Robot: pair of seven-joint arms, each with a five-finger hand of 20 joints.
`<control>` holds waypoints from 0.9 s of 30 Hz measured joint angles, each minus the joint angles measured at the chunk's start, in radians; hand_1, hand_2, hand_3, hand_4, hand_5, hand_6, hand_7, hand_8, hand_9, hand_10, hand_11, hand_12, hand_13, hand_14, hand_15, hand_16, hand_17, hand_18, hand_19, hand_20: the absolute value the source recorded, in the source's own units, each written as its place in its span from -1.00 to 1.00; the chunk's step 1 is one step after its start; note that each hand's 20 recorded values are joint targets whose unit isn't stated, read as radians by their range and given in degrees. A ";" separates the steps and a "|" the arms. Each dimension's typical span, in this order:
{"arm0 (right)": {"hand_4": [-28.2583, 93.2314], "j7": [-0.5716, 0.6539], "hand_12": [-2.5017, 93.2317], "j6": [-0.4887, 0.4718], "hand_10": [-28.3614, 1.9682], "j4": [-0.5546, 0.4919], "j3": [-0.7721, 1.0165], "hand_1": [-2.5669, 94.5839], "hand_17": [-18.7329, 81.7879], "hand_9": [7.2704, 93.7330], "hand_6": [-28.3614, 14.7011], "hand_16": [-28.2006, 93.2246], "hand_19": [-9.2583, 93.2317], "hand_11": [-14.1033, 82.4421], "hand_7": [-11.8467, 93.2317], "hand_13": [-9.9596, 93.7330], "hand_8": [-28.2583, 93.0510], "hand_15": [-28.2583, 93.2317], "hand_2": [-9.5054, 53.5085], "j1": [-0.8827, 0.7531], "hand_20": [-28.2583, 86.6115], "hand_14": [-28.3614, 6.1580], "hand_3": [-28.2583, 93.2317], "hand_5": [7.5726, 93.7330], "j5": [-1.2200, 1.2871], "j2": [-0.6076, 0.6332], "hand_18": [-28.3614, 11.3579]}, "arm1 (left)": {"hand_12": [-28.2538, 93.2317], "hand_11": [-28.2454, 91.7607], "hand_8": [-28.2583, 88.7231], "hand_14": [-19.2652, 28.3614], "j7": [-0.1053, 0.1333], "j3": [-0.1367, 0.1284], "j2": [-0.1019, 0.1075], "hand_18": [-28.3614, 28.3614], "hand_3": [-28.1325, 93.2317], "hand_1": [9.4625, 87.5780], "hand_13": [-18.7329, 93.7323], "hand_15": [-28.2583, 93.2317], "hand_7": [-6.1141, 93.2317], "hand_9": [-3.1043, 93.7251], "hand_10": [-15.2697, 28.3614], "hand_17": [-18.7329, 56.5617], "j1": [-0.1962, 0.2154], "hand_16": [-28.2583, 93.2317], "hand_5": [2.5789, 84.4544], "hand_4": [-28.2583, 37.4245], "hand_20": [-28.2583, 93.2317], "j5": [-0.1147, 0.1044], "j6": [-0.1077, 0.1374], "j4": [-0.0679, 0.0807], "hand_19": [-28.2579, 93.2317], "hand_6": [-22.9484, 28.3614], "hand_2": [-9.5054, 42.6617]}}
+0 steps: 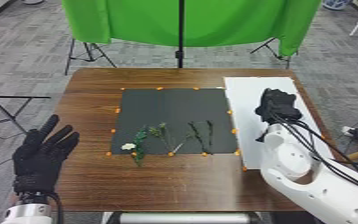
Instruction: Arrange flowers
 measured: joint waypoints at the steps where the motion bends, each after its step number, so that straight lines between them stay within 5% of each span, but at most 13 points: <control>1: -1.00 -0.007 -0.25 0.001 0.46 -0.005 -0.004 0.24 -0.08 1.00 0.38 -0.12 0.87 -0.25 -0.46 0.67 -0.48 0.57 -1.00 0.010 0.28 0.33 0.60 0.89 0.000 -0.007 -0.72 | -0.36 -0.12 -0.69 1.00 -0.001 -0.001 0.000 1.00 0.68 -0.78 -0.24 0.33 -0.65 -0.21 0.66 -0.75 0.000 -0.69 -0.19 -1.00 -0.38 0.000 0.000 0.000 0.43 0.20 -0.17; 11: -1.00 -0.172 -0.25 0.007 0.41 0.111 -0.216 0.22 -0.10 1.00 0.39 -0.13 0.88 -0.23 -0.46 0.65 -0.47 0.60 -1.00 0.254 0.28 0.32 0.61 0.88 0.081 -0.246 -0.69 | -0.36 -0.12 -0.69 1.00 0.001 -0.007 0.005 1.00 0.68 -0.79 -0.24 0.33 -0.65 -0.21 0.66 -0.75 0.002 -0.69 -0.19 -1.00 -0.38 0.000 0.001 -0.002 0.43 0.20 -0.17; 16: -1.00 -0.283 -0.24 -0.010 0.42 0.257 -0.281 0.22 -0.11 1.00 0.41 -0.13 0.87 -0.22 -0.46 0.63 -0.47 0.62 -1.00 0.339 0.28 0.32 0.60 0.88 0.088 -0.447 -0.67 | -0.36 -0.12 -0.69 1.00 0.008 0.004 0.036 1.00 0.68 -0.79 -0.24 0.33 -0.65 -0.21 0.65 -0.75 -0.008 -0.69 -0.19 -1.00 -0.38 -0.005 0.005 -0.002 0.43 0.20 -0.17; 22: -1.00 -0.303 -0.24 -0.054 0.43 0.349 -0.375 0.20 -0.13 0.97 0.45 -0.16 0.86 -0.17 -0.47 0.61 -0.50 0.64 -1.00 0.416 0.28 0.31 0.59 0.85 0.117 -0.619 -0.66 | -0.36 -0.12 -0.69 1.00 0.008 0.024 0.090 1.00 0.68 -0.79 -0.24 0.33 -0.65 -0.21 0.66 -0.75 -0.065 -0.69 -0.19 -1.00 -0.38 -0.003 0.004 0.007 0.43 0.21 -0.17; 27: -1.00 -0.285 -0.35 -0.085 0.39 0.356 -0.457 0.17 -0.14 0.91 0.49 -0.19 0.85 -0.04 -0.49 0.59 -0.53 0.65 -1.00 0.459 0.29 0.30 0.55 0.82 0.158 -0.671 -0.65 | -0.36 -0.12 -0.69 1.00 -0.020 0.029 0.096 1.00 0.68 -0.79 -0.24 0.33 -0.65 -0.21 0.66 -0.75 -0.135 -0.69 -0.19 -1.00 -0.38 0.012 -0.008 0.022 0.43 0.20 -0.17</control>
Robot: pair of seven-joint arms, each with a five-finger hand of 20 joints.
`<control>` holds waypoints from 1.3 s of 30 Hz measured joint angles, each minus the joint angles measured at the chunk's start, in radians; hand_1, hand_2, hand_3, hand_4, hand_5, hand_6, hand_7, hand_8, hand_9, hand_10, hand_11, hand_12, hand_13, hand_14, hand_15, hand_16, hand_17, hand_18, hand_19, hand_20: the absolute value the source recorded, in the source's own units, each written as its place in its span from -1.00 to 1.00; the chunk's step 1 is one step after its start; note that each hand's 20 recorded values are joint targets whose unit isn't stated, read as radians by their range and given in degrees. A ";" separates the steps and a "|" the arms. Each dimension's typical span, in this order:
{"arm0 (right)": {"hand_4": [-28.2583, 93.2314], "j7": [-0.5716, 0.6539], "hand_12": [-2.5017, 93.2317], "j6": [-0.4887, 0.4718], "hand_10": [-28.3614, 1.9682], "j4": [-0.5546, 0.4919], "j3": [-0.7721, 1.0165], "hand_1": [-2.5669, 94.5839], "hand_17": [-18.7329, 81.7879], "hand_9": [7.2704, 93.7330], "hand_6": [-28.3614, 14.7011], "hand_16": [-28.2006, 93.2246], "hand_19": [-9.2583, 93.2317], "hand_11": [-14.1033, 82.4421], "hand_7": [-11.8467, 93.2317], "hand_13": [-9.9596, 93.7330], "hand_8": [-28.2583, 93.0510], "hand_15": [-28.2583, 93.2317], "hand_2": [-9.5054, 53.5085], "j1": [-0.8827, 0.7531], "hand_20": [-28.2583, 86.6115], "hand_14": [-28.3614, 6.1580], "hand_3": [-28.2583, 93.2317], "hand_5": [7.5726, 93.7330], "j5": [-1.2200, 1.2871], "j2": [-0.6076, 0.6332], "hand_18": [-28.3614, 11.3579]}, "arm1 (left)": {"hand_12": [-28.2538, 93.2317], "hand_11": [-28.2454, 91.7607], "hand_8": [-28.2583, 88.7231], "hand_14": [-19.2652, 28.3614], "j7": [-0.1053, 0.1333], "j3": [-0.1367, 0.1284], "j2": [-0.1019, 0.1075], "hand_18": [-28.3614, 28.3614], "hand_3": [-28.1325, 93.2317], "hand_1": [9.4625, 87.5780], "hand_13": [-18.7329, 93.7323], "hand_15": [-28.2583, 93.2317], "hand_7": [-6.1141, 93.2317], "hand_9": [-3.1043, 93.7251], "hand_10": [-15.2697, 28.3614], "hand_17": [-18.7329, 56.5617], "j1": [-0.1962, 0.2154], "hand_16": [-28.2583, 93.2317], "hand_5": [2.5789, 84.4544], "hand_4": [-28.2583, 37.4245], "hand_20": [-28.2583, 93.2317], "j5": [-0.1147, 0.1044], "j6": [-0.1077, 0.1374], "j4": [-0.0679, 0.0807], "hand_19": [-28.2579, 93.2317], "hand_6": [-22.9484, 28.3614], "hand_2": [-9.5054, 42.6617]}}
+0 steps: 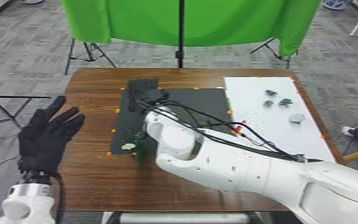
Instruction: Arrange flowers
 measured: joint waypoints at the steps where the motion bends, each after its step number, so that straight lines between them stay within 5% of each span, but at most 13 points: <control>1: -1.00 0.001 -0.36 -0.014 0.38 0.000 -0.002 0.17 -0.14 0.90 0.49 -0.20 0.85 -0.03 -0.50 0.59 -0.54 0.65 -1.00 -0.001 0.29 0.31 0.54 0.81 0.001 -0.003 -0.65 | -0.36 -0.12 -0.69 1.00 -0.006 0.000 -0.001 1.00 0.68 -0.79 -0.24 0.33 -0.65 -0.21 0.66 -0.75 -0.010 -0.69 -0.19 -1.00 -0.38 0.004 -0.003 0.002 0.43 0.20 -0.17; 13: -1.00 0.020 -0.50 -0.128 0.32 -0.003 -0.026 0.16 -0.18 0.77 0.51 -0.21 0.82 0.13 -0.52 0.53 -0.58 0.69 -1.00 -0.029 0.31 0.26 0.36 0.61 0.015 0.029 -0.64 | -0.36 -0.12 -0.69 1.00 -0.032 -0.001 -0.016 1.00 0.68 -0.79 -0.24 0.33 -0.65 -0.21 0.66 -0.75 -0.036 -0.69 -0.19 -1.00 -0.38 0.024 -0.038 0.014 0.43 0.21 -0.17; 25: -1.00 0.034 -0.53 -0.121 0.23 -0.001 -0.037 -0.06 -0.20 0.70 0.49 -0.22 0.83 0.19 -0.51 0.50 -0.74 0.71 -1.00 -0.030 0.32 0.22 0.55 0.42 0.006 0.031 -0.67 | -0.36 -0.12 -0.69 1.00 -0.091 -0.017 -0.061 1.00 0.68 -0.78 -0.24 0.33 -0.65 -0.21 0.66 -0.75 -0.040 -0.69 -0.18 -1.00 -0.38 0.053 -0.064 0.024 0.43 0.21 -0.17; 39: -1.00 0.012 -0.53 -0.113 0.19 -0.034 0.032 -0.19 -0.21 0.67 0.45 -0.23 0.83 0.22 -0.51 0.48 -0.74 0.74 -1.00 -0.063 0.34 0.15 0.55 0.36 0.015 0.038 -0.70 | -0.36 -0.12 -0.69 1.00 -0.082 -0.019 -0.061 1.00 0.68 -0.78 -0.24 0.34 -0.65 -0.21 0.66 -0.75 -0.010 -0.69 -0.18 -1.00 -0.38 0.050 -0.057 0.015 0.43 0.21 -0.16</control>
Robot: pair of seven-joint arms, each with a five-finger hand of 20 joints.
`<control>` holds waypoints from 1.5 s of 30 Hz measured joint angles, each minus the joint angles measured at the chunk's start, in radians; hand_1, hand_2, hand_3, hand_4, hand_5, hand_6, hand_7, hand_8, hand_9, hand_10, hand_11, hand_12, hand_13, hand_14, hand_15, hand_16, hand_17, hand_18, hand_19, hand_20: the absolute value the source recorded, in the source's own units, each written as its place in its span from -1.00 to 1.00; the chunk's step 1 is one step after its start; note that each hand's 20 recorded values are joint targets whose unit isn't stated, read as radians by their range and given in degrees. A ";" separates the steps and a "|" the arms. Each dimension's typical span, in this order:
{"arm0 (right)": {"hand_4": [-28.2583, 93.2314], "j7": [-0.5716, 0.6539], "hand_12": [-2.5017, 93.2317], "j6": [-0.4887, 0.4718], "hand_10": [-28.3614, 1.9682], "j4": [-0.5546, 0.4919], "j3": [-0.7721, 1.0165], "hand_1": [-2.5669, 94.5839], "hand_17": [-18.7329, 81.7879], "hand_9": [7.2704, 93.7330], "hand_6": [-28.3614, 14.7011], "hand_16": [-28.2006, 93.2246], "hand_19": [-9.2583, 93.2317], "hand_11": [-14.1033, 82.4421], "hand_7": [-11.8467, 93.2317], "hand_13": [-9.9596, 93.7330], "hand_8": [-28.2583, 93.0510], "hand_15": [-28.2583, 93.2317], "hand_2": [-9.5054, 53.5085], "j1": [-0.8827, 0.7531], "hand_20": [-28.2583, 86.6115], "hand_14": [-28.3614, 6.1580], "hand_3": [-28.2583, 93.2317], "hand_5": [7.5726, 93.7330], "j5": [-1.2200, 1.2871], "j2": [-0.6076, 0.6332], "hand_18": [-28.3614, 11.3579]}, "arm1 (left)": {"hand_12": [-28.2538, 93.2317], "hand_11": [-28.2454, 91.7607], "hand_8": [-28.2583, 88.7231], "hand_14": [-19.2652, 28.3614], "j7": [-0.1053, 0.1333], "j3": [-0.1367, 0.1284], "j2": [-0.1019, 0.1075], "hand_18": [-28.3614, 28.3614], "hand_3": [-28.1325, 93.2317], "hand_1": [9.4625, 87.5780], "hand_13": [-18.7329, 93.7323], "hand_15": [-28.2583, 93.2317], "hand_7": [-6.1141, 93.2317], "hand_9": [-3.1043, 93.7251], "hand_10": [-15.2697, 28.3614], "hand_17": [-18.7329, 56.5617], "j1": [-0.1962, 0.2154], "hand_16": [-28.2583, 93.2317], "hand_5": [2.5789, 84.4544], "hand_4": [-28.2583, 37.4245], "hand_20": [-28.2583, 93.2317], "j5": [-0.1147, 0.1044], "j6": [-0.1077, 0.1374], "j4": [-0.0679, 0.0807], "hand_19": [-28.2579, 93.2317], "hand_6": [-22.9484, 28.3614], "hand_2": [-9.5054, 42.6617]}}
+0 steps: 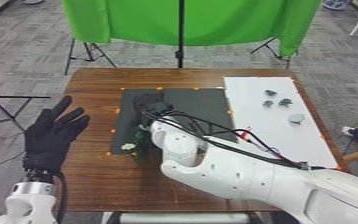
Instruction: Arrange flowers
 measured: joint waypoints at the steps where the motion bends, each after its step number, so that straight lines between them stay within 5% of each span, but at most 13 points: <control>1: -1.00 -0.003 -0.54 0.006 0.18 -0.015 0.022 -0.20 -0.21 0.66 0.43 -0.23 0.83 0.22 -0.52 0.48 -0.74 0.74 -1.00 -0.013 0.34 0.15 0.55 0.35 0.009 0.004 -0.70 | -0.36 -0.12 -0.69 1.00 0.000 -0.002 -0.003 1.00 0.68 -0.78 -0.24 0.34 -0.65 -0.21 0.66 -0.75 0.006 -0.69 -0.18 -1.00 -0.38 0.000 0.001 -0.003 0.43 0.21 -0.16; 11: -1.00 0.025 -0.60 0.177 0.06 -0.336 0.312 -0.26 -0.26 0.55 0.35 -0.28 0.77 0.04 -0.53 0.39 -0.74 0.68 -1.00 -0.183 0.32 0.02 0.59 0.32 0.191 0.171 -0.72 | -0.36 -0.12 -0.69 1.00 0.020 -0.004 -0.028 1.00 0.67 -0.84 -0.24 0.33 -0.65 -0.21 0.66 -0.75 0.064 -0.69 -0.18 -1.00 -0.38 -0.024 0.023 -0.014 0.43 0.21 -0.12; 18: -1.00 0.111 -0.63 0.198 -0.05 -0.467 0.573 -0.27 -0.28 0.46 0.33 -0.32 0.73 -0.09 -0.53 0.34 -0.74 0.63 -1.00 -0.345 0.29 -0.06 0.66 0.28 0.187 0.408 -0.70 | -0.36 -0.12 -0.69 1.00 0.085 0.008 -0.025 1.00 0.59 -0.89 -0.24 0.32 -0.65 -0.21 0.67 -0.76 0.091 -0.69 -0.18 -1.00 -0.38 -0.068 0.032 -0.014 0.43 0.20 -0.02; 27: -1.00 0.314 -0.64 0.203 -0.16 -0.416 0.719 -0.25 -0.26 0.34 0.29 -0.34 0.75 -0.16 -0.53 0.29 -0.74 0.63 -1.00 -0.547 0.26 -0.18 0.71 0.23 -0.026 0.663 -0.74 | -0.36 -0.13 -0.68 1.00 0.094 0.013 -0.025 1.00 0.61 -0.92 -0.24 0.32 -0.65 -0.21 0.66 -0.75 0.102 -0.68 -0.18 -1.00 -0.37 -0.074 0.034 -0.015 0.42 0.21 -0.02; 36: -1.00 0.372 -0.66 0.108 -0.29 -0.311 0.709 -0.25 -0.29 0.18 0.30 -0.38 0.75 -0.25 -0.53 0.19 -0.74 0.64 -1.00 -0.558 0.23 -0.26 0.73 0.14 -0.035 0.701 -0.74 | -0.36 -0.13 -0.68 1.00 0.097 0.021 -0.027 1.00 0.62 -0.91 -0.24 0.32 -0.65 -0.21 0.67 -0.75 0.112 -0.68 -0.17 -1.00 -0.37 -0.072 0.034 -0.017 0.42 0.21 -0.04; 45: -1.00 0.370 -0.66 -0.004 -0.12 -0.234 0.623 -0.18 -0.29 0.29 0.38 -0.40 0.74 -0.25 -0.51 0.27 -0.75 0.61 -1.00 -0.528 0.22 -0.15 0.73 0.20 0.010 0.717 -0.74 | -0.36 -0.13 -0.68 1.00 0.071 0.008 -0.052 1.00 0.63 -0.90 -0.24 0.32 -0.65 -0.21 0.67 -0.75 0.119 -0.68 -0.17 -1.00 -0.37 -0.055 0.033 -0.020 0.42 0.21 -0.07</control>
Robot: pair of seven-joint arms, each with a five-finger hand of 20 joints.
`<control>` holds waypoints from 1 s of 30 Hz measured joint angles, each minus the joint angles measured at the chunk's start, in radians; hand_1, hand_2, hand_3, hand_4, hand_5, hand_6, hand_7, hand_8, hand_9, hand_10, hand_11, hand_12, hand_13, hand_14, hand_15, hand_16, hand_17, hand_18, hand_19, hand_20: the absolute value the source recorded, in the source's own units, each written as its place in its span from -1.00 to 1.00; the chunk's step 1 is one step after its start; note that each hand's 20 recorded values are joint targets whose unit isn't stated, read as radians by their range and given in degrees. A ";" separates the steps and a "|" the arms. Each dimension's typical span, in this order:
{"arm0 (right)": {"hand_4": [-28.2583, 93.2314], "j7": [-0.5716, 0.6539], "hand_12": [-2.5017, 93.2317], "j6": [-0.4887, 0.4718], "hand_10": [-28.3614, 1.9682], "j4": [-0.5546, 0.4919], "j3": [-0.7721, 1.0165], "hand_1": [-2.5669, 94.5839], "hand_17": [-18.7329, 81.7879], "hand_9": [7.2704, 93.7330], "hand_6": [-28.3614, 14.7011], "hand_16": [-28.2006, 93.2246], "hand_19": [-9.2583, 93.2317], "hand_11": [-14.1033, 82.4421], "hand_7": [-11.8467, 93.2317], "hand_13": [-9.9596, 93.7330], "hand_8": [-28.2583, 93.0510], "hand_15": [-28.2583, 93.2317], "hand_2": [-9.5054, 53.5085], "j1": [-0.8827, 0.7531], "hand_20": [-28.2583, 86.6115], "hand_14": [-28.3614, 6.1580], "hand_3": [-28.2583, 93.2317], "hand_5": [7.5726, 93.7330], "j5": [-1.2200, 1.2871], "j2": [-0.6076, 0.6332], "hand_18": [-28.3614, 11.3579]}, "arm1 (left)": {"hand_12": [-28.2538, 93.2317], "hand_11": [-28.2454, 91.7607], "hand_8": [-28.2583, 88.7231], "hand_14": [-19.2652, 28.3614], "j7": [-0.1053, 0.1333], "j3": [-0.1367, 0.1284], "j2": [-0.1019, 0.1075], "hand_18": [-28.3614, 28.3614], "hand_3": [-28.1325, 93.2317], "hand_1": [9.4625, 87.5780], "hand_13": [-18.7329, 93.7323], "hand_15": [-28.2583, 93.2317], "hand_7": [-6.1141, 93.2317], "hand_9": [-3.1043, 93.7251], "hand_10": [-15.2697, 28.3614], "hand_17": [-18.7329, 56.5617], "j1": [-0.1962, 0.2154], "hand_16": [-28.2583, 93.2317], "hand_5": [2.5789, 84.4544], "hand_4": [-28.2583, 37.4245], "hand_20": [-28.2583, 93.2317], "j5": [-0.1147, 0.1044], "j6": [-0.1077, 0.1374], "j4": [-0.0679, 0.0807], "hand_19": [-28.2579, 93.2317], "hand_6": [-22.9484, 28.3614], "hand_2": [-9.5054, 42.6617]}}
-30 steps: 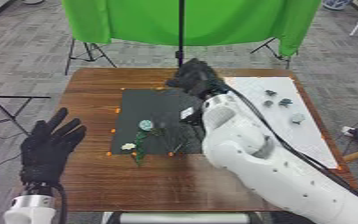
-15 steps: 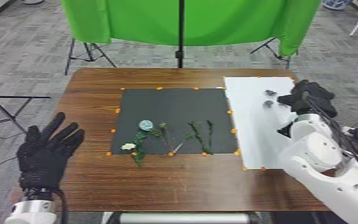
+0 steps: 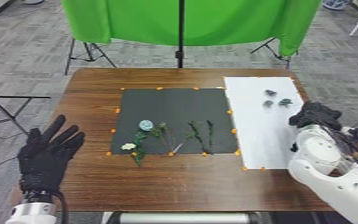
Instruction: Arrange flowers
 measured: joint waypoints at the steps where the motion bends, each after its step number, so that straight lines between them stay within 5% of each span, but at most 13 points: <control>1: -1.00 0.000 -0.66 -0.008 -0.12 0.016 -0.020 -0.19 -0.29 0.30 0.38 -0.40 0.74 -0.25 -0.51 0.27 -0.75 0.61 -1.00 0.011 0.22 -0.15 0.73 0.19 0.003 -0.002 -0.75 | -0.36 -0.13 -0.68 1.00 -0.004 0.000 -0.003 1.00 0.63 -0.90 -0.24 0.32 -0.65 -0.21 0.67 -0.75 0.000 -0.68 -0.17 -1.00 -0.37 0.002 0.000 0.000 0.42 0.21 -0.07; 14: -1.00 0.017 -0.65 -0.016 -0.19 0.079 -0.131 -0.20 -0.29 0.24 0.22 -0.38 0.76 -0.24 -0.53 0.25 -0.74 0.63 -1.00 0.112 0.23 -0.19 0.71 0.12 -0.042 -0.049 -0.80 | -0.36 -0.13 -0.68 1.00 -0.029 0.000 -0.008 1.00 0.65 -0.86 -0.24 0.33 -0.65 -0.21 0.66 -0.75 -0.012 -0.69 -0.17 -1.00 -0.37 0.016 -0.001 0.000 0.42 0.21 -0.11; 19: -1.00 0.013 -0.62 -0.010 0.06 0.077 -0.131 -0.02 -0.18 0.55 0.38 -0.34 0.80 -0.19 -0.51 0.45 -0.75 0.59 -1.00 0.109 0.23 0.05 0.72 0.34 -0.045 -0.055 -0.79 | -0.36 -0.13 -0.68 1.00 -0.031 -0.002 -0.011 1.00 0.64 -0.86 -0.24 0.33 -0.65 -0.21 0.66 -0.75 -0.012 -0.69 -0.17 -1.00 -0.37 0.021 -0.001 0.000 0.42 0.21 -0.11; 24: -1.00 0.010 -0.28 -0.022 0.42 0.078 -0.136 0.32 0.06 0.91 0.37 -0.09 0.88 -0.49 -0.49 0.73 -0.55 0.43 -1.00 0.124 0.16 0.51 0.55 0.66 -0.040 -0.060 -0.59 | -0.36 -0.13 -0.68 1.00 -0.033 -0.003 -0.020 1.00 0.65 -0.86 -0.24 0.33 -0.65 -0.21 0.66 -0.75 -0.013 -0.69 -0.17 -1.00 -0.37 0.026 -0.002 0.000 0.42 0.22 -0.11; 30: -1.00 0.009 -0.26 -0.004 0.44 0.078 -0.131 0.37 0.14 1.00 0.36 -0.11 0.89 -0.43 -0.45 0.82 -0.49 0.41 -1.00 0.130 0.15 0.56 0.52 0.85 -0.039 -0.065 -0.50 | -0.36 -0.12 -0.68 1.00 -0.029 -0.003 -0.020 1.00 0.65 -0.86 -0.24 0.33 -0.65 -0.21 0.66 -0.75 -0.013 -0.69 -0.17 -1.00 -0.36 0.026 -0.002 0.000 0.42 0.21 -0.11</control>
